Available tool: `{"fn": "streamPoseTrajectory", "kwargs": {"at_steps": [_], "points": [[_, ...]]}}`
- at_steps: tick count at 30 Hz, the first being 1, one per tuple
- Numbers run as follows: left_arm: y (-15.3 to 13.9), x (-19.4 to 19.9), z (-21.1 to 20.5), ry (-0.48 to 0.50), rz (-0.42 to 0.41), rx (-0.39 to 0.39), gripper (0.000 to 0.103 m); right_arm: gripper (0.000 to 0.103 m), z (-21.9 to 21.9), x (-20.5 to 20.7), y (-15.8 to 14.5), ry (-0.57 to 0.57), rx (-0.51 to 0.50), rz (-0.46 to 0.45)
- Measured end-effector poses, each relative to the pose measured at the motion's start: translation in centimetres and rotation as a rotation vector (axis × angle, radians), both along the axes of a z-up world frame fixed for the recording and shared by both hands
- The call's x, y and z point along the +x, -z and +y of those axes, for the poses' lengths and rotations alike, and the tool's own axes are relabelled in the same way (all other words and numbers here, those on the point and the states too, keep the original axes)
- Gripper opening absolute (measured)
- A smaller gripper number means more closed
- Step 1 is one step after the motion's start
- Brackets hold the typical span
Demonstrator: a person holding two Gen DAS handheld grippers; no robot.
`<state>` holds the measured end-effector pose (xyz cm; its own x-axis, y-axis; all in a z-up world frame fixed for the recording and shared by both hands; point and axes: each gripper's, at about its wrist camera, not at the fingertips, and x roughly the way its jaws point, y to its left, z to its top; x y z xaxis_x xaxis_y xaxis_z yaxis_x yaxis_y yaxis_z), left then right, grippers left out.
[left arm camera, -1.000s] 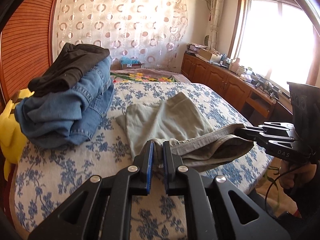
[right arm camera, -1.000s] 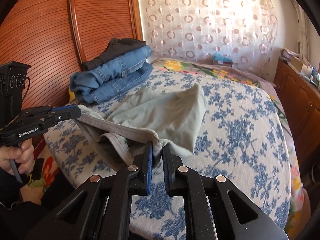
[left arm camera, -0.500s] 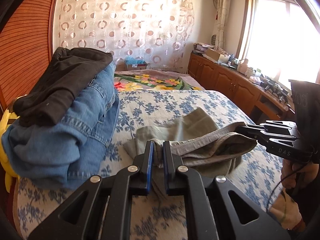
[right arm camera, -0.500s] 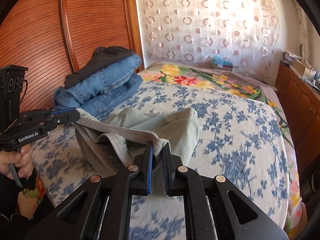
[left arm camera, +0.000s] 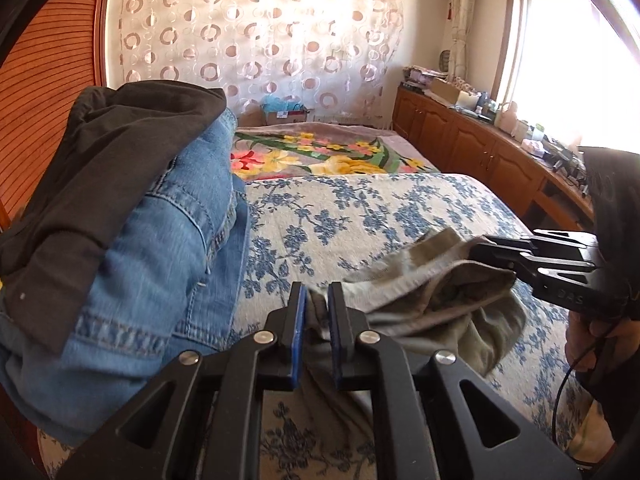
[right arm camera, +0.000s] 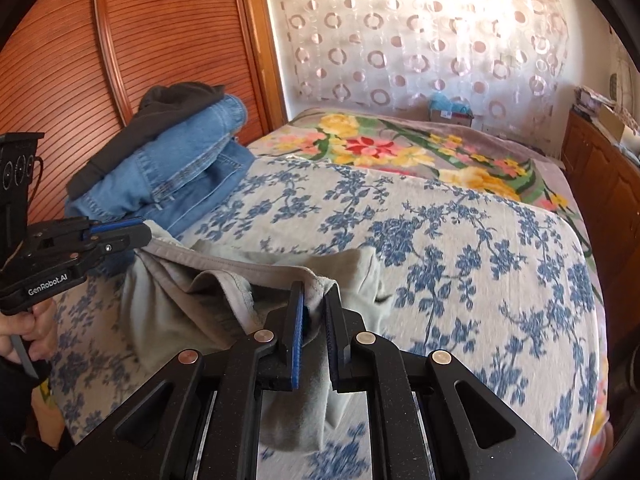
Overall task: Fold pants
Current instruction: 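Fold the held hem over the shorts with the left tool and release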
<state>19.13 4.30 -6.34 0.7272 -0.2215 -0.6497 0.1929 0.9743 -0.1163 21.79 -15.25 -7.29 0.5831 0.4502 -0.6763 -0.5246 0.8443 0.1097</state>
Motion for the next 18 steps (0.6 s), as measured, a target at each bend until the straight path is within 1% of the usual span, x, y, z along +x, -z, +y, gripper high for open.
{"fn": "streamPoseTrajectory", "kwargs": {"at_steps": [1, 2, 3, 5, 6, 7, 9, 11, 15, 18], "points": [[0.0, 0.1, -0.2, 0.002, -0.003, 0.015, 0.013, 0.019, -0.2, 0.1, 0.0, 0.006, 0.006, -0.005], [0.0, 0.1, -0.4, 0.011, -0.007, 0.022, 0.017, 0.024, -0.3, 0.2, -0.1, 0.009, 0.013, -0.008], [0.0, 0.2, -0.5, 0.021, -0.006, 0.024, 0.020, 0.025, -0.6, 0.3, -0.2, 0.010, 0.023, -0.009], [0.1, 0.2, -0.8, 0.032, 0.003, 0.031, 0.031, 0.036, -1.3, 0.3, -0.6, 0.018, 0.038, -0.018], [0.1, 0.2, -0.9, 0.032, 0.001, 0.034, 0.035, 0.036, -1.7, 0.2, -0.8, 0.027, 0.040, -0.021], [0.0, 0.0, -1.0, 0.035, -0.002, 0.033, 0.043, 0.036, -2.1, 0.1, -0.9, 0.030, 0.044, -0.021], [0.0, -0.2, -1.0, 0.045, -0.002, 0.025, 0.047, 0.036, -2.7, -0.4, -1.1, 0.027, 0.043, -0.019], [0.0, -0.4, -0.8, 0.041, -0.002, 0.019, 0.065, 0.037, -3.0, -1.0, -1.2, 0.024, 0.033, -0.022], [0.1, -0.9, -0.5, 0.038, -0.001, 0.005, 0.065, 0.041, -2.5, -1.8, -0.9, -0.018, 0.016, -0.009], [0.6, -1.1, -0.5, 0.039, 0.008, 0.017, 0.065, 0.043, -1.7, -1.8, -0.5, -0.052, -0.006, 0.002]]}}
